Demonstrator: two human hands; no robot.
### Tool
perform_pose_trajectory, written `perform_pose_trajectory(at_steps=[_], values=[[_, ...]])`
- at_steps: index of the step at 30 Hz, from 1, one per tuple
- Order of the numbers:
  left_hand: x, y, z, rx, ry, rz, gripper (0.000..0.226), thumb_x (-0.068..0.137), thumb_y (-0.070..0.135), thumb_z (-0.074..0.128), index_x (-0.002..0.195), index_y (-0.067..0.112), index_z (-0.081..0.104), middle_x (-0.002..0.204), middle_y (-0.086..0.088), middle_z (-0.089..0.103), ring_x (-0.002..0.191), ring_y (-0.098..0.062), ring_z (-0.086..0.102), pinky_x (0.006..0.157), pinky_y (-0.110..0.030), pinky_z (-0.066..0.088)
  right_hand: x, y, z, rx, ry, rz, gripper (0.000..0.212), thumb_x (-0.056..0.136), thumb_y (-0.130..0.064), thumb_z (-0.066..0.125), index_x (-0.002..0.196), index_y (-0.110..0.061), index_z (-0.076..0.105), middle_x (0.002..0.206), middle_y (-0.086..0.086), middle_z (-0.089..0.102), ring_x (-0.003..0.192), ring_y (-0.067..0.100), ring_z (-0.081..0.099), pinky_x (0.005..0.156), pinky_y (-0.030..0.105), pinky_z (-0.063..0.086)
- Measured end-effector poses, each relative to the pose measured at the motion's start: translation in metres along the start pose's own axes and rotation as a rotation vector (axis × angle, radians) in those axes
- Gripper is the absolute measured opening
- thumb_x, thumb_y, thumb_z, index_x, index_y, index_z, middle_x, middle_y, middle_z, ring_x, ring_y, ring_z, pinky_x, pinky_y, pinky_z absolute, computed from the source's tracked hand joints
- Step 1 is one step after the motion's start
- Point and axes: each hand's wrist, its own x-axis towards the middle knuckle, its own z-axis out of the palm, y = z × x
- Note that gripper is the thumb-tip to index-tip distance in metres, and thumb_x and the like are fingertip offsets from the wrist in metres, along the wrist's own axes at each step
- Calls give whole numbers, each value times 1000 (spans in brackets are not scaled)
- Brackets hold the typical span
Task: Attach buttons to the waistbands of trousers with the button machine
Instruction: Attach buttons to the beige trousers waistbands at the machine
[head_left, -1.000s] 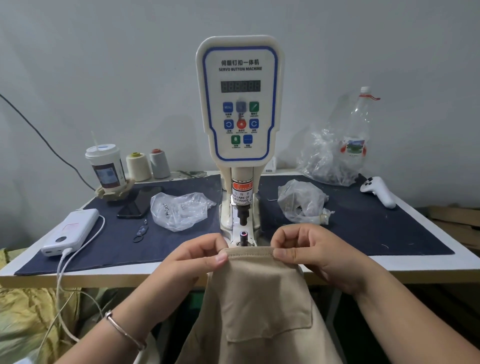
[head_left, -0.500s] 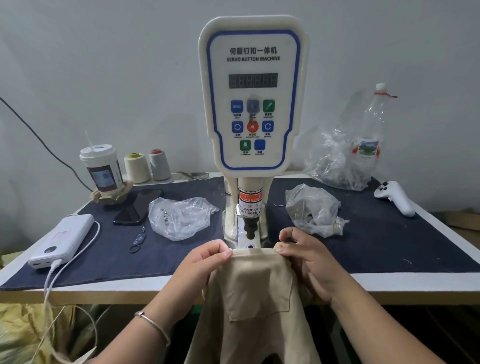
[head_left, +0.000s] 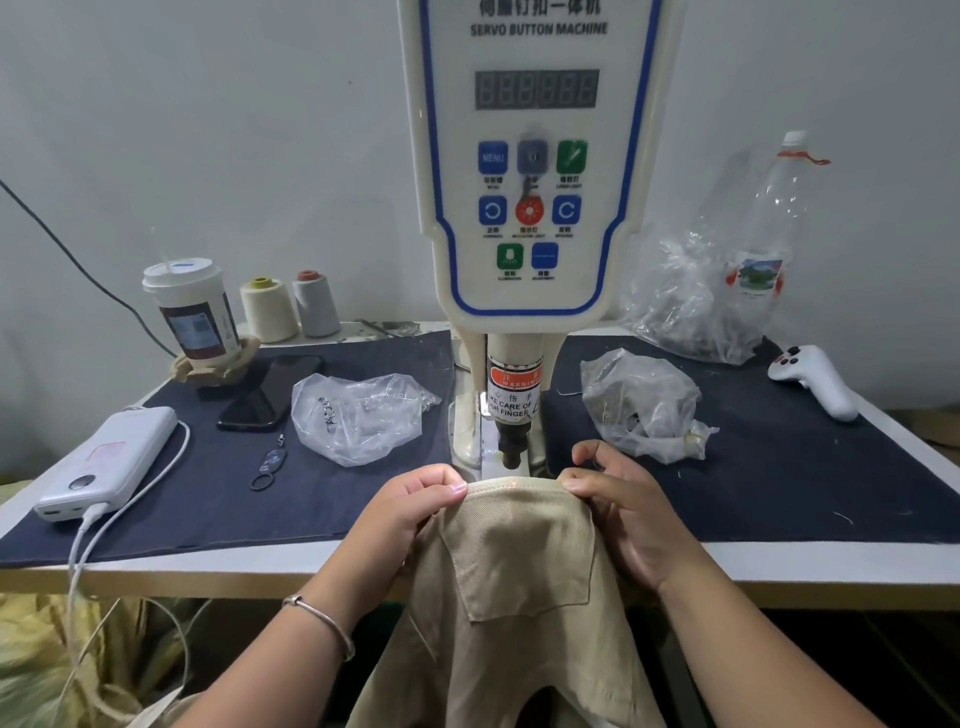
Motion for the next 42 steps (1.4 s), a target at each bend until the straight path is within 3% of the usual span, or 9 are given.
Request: perform_pose_trajectory(at_steps=[6, 16, 20, 24, 30, 34, 39, 42], values=[[0, -5, 1, 1, 12, 28, 22, 83, 28, 59, 65, 17, 53, 62, 2, 46, 56, -8, 43, 51, -16, 38, 0, 0, 0, 57, 20, 21, 22, 83, 12, 44, 91, -8, 45, 55, 2, 50, 47, 9, 44, 44, 19, 39], [2, -8, 1, -2, 12, 37, 20, 81, 29, 59, 65, 17, 54, 61, 3, 46, 55, -7, 43, 53, -16, 36, -2, -2, 5, 93, 47, 41, 24, 68, 4, 53, 87, -8, 45, 56, 2, 43, 48, 10, 41, 44, 19, 39], [2, -10, 0, 10, 6, 42, 21, 82, 30, 58, 65, 17, 55, 62, 4, 48, 57, -6, 45, 56, -18, 38, -3, -2, 5, 86, 62, 38, 21, 81, 13, 43, 87, -8, 44, 55, 2, 44, 48, 10, 41, 44, 19, 39], [2, -10, 0, 49, 22, 36, 21, 82, 32, 58, 64, 19, 55, 63, 5, 48, 60, -6, 45, 62, -22, 34, -3, -3, 6, 100, 76, 39, 24, 83, 15, 37, 85, -8, 44, 54, 2, 43, 46, 10, 40, 43, 18, 38], [2, -9, 1, 47, 34, 30, 22, 81, 32, 59, 65, 18, 55, 64, 3, 48, 62, -9, 44, 62, -27, 34, -2, -1, 6, 91, 80, 38, 23, 83, 14, 38, 86, -8, 44, 55, 2, 43, 48, 10, 39, 44, 19, 37], [3, -9, 1, 49, 27, 39, 22, 80, 32, 59, 63, 19, 53, 64, 2, 46, 62, -11, 41, 61, -26, 32, -1, 0, 3, 85, 62, 32, 24, 70, 8, 52, 86, -8, 44, 57, 2, 41, 49, 11, 36, 45, 20, 34], [3, -10, 1, 33, 30, 34, 22, 80, 31, 59, 63, 18, 54, 63, 3, 46, 60, -10, 40, 58, -25, 31, 0, 0, 3, 77, 51, 40, 27, 65, 6, 54, 86, -8, 43, 56, 3, 41, 49, 11, 36, 44, 21, 33], [3, -9, 2, 46, 34, 50, 22, 81, 30, 58, 62, 20, 54, 64, 3, 46, 62, -9, 42, 60, -24, 33, -2, 0, 4, 64, 61, 26, 22, 74, 11, 47, 86, -8, 44, 57, 3, 40, 49, 11, 35, 45, 20, 33]])
